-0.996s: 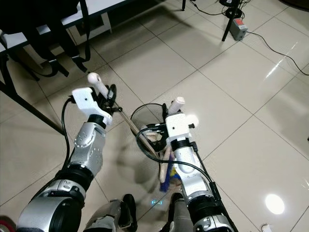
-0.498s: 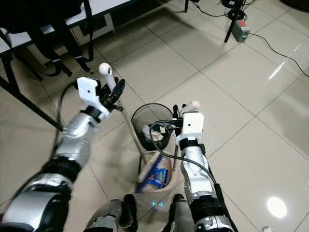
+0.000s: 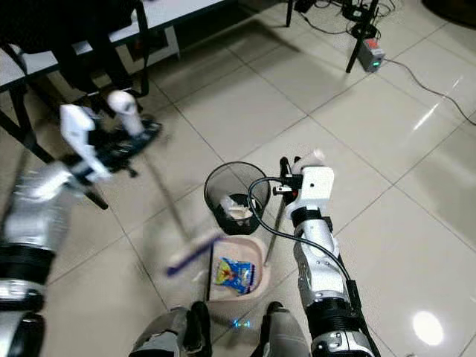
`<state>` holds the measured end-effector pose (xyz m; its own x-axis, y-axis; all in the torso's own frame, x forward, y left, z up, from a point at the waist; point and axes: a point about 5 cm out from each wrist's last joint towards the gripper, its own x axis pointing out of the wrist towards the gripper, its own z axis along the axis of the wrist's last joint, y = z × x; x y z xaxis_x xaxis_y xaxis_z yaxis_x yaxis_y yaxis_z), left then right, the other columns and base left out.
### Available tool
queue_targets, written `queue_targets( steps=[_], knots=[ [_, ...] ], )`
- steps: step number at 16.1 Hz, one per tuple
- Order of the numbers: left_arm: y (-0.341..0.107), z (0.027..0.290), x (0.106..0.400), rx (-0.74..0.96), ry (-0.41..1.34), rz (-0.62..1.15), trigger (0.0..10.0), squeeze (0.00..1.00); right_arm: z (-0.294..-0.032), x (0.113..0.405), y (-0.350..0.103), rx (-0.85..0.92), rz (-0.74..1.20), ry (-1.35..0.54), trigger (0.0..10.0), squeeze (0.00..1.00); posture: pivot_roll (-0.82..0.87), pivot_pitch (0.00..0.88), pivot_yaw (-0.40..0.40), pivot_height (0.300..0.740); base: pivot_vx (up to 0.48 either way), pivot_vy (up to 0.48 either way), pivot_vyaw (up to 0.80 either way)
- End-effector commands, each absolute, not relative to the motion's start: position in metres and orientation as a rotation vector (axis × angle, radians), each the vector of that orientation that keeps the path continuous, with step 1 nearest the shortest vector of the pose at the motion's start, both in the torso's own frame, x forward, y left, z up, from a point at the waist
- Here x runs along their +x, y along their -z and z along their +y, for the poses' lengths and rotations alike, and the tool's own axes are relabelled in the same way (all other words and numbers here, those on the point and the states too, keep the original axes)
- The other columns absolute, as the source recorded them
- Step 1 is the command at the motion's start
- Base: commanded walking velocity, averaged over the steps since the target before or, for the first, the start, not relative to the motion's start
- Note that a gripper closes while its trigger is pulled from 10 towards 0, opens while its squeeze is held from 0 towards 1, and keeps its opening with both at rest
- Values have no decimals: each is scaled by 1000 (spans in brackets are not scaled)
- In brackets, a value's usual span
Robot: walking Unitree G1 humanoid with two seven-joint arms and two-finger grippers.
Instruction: Sweep floor
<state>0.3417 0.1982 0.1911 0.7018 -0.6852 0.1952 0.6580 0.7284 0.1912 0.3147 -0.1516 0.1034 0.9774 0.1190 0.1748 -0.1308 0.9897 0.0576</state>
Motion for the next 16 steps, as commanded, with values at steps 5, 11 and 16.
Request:
queue_targets(
  steps=[5,11,16],
  knots=[
    [-190,277,344,326,272,-158,10000,0,-140,325,-144,192,-240,-225,10000,0,2,105,72,740,0,0,0],
    [-156,256,337,257,139,-155,10000,0,-139,343,-217,387,-419,-212,10000,0,6,97,61,740,0,0,0],
    [-139,218,331,160,158,-169,10000,0,-161,342,-277,350,-687,-151,10000,0,2,90,65,740,0,0,0]
  ],
)
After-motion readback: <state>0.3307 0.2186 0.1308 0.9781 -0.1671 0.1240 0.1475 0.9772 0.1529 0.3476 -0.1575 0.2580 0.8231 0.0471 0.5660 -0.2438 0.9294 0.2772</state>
